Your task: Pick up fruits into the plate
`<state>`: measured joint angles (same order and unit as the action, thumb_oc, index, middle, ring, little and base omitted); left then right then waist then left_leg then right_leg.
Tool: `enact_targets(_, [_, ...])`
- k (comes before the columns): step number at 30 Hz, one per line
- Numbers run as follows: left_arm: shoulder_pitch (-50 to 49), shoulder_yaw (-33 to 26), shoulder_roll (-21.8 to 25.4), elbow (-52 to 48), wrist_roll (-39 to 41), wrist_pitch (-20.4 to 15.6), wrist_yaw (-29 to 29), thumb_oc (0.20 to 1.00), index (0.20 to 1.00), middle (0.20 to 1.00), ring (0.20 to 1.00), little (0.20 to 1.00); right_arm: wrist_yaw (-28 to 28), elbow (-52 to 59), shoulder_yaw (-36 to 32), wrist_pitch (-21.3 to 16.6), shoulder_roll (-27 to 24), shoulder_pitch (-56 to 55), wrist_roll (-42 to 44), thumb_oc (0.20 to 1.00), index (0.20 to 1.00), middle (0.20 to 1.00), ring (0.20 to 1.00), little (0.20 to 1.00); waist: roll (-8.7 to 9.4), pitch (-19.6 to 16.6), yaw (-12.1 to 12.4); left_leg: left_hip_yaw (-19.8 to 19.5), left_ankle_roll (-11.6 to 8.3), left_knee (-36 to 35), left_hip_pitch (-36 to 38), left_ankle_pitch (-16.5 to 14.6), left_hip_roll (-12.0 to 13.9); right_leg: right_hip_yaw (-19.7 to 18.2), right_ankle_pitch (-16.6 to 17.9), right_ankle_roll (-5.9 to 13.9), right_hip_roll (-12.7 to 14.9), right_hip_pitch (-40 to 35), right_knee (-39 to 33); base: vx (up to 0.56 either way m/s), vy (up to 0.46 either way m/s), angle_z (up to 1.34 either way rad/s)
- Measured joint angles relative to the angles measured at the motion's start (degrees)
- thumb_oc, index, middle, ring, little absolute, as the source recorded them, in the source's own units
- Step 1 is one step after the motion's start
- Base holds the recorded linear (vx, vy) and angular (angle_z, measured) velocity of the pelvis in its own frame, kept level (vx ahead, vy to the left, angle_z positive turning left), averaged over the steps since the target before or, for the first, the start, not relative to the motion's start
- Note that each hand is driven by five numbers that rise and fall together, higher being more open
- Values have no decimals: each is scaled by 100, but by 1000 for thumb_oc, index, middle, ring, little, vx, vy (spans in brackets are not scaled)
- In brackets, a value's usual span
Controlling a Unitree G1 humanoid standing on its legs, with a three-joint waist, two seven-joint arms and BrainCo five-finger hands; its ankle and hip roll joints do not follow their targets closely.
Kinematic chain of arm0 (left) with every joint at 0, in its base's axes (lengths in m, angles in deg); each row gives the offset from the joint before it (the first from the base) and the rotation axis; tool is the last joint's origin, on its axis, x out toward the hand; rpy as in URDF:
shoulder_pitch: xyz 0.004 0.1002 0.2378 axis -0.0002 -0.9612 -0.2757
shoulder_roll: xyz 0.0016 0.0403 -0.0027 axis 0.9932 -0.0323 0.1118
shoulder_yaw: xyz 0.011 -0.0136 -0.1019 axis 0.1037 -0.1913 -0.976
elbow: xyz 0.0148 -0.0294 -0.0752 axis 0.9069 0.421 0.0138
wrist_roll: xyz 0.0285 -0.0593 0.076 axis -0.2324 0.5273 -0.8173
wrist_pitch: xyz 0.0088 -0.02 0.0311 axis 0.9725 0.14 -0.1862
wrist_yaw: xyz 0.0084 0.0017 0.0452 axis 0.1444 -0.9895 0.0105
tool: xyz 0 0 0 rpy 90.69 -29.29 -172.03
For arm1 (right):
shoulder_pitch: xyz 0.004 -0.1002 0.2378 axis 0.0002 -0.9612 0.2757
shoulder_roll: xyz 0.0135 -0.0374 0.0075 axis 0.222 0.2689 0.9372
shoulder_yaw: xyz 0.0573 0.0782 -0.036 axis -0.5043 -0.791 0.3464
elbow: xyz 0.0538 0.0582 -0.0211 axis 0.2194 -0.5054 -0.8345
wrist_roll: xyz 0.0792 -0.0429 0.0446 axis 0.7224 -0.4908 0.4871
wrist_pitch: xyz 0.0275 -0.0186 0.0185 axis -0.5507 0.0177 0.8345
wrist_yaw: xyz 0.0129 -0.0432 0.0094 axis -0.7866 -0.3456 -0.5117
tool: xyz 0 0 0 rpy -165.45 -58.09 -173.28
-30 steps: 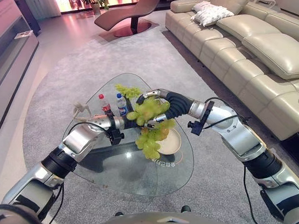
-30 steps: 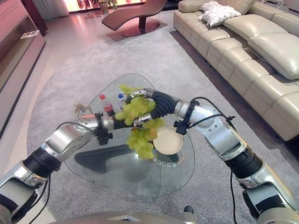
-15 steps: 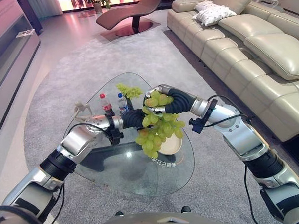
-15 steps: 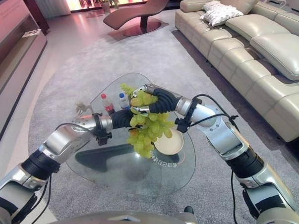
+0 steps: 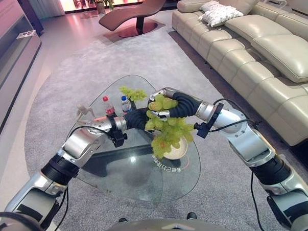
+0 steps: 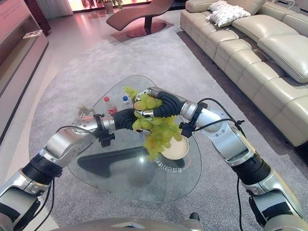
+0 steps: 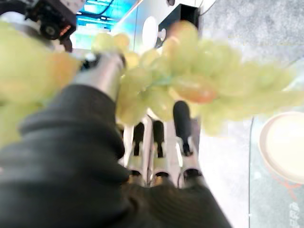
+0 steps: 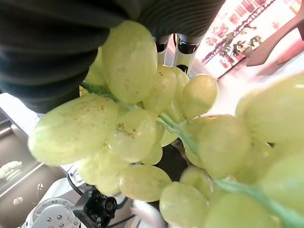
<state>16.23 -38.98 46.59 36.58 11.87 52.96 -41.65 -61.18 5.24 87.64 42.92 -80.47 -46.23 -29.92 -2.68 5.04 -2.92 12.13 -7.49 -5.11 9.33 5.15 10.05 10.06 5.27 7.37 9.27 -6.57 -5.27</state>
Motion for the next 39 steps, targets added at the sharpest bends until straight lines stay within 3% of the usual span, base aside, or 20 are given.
enact_targets(10, [3,-116,193,4,-165,19,488,1000,1000,1000,1000,1000,-12,-27,1,1,-119,-130,4,200,200,200,200,200,-12,-6,-38,7,0,0,0,0,0,1,0,0,1,0,0,0,0,0])
enact_targets(16, [-117,-179,490,271,-865,32,719,1000,1000,1000,1000,1000,-132,-39,-78,25,-373,-449,7,200,200,200,200,200,-30,-9,-34,4,0,0,-2,0,-1,2,0,0,2,0,-1,0,0,0])
enact_targets(22, [-1008,-578,537,691,-1656,-2,664,1000,1000,1000,1000,1000,-284,-185,-726,21,-434,-1272,2,200,200,200,200,200,-81,-11,-30,-6,1,-1,-4,-1,-2,6,-1,0,3,2,-1,0,0,0])
enact_targets(27, [-1861,-845,324,1431,-2316,-105,293,1000,1000,1000,1000,1000,-483,-756,-1309,-12,-459,-1923,-152,200,200,200,200,200,-144,13,-23,-34,20,-9,-53,-13,-2,22,-4,1,6,34,-14,-1,-2,2])
enact_targets(33, [-2141,-852,-86,2383,-2840,-475,-487,1000,1000,1000,1000,1000,-639,-1309,-1360,-46,-463,-2012,-286,200,200,200,200,200,-181,38,6,-48,21,-17,-104,-14,4,48,-4,2,1,81,-28,-2,-8,1])
enact_targets(34, [-2193,-899,-334,2860,-2990,-703,-933,1000,1000,1000,1000,1000,-693,-1493,-1388,-105,-437,-2065,-343,200,200,200,200,200,-172,53,11,-46,10,-12,-105,-7,1,49,-7,7,2,83,-28,-10,-41,-1])
enact_targets(39, [-2290,-1076,-1167,4272,-3359,-1090,-2537,1000,1000,1000,1000,1000,-1009,-2140,-1470,-133,-340,-2186,-661,200,200,200,200,200,-26,245,49,-109,-3,1,-248,35,10,130,-8,10,-7,181,-3,-91,-65,5])
